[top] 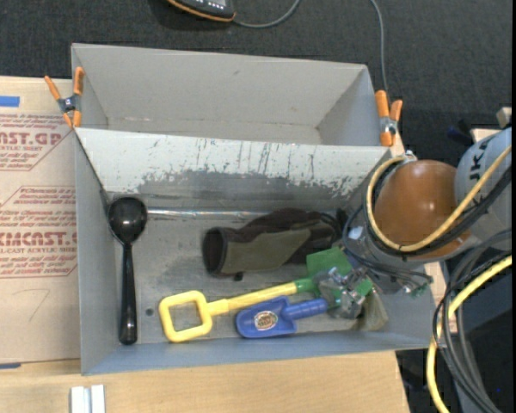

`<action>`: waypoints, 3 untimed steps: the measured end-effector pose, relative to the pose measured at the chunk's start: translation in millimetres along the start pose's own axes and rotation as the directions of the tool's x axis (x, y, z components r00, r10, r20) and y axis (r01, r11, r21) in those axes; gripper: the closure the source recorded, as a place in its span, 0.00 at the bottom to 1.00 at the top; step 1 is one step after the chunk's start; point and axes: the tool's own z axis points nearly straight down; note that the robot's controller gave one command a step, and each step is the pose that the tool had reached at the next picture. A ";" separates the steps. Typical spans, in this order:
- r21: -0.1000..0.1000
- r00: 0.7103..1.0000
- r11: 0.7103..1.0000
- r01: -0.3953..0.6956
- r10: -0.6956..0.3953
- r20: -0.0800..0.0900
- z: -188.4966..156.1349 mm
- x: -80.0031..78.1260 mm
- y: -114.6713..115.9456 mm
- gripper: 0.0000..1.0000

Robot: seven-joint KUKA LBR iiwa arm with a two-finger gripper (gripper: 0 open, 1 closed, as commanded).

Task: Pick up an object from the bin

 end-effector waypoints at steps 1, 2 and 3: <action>0.000 1.000 1.000 -0.004 0.004 0.003 -4.0 -6.1 -0.1 1.00; -0.001 1.000 1.000 0.009 -0.009 0.000 -11.6 1.7 1.9 1.00; -0.001 1.000 1.000 0.009 -0.009 0.000 -11.6 1.7 2.0 1.00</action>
Offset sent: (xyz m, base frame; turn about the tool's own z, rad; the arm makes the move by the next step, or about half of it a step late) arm -0.0027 -0.0007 0.0121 -0.0096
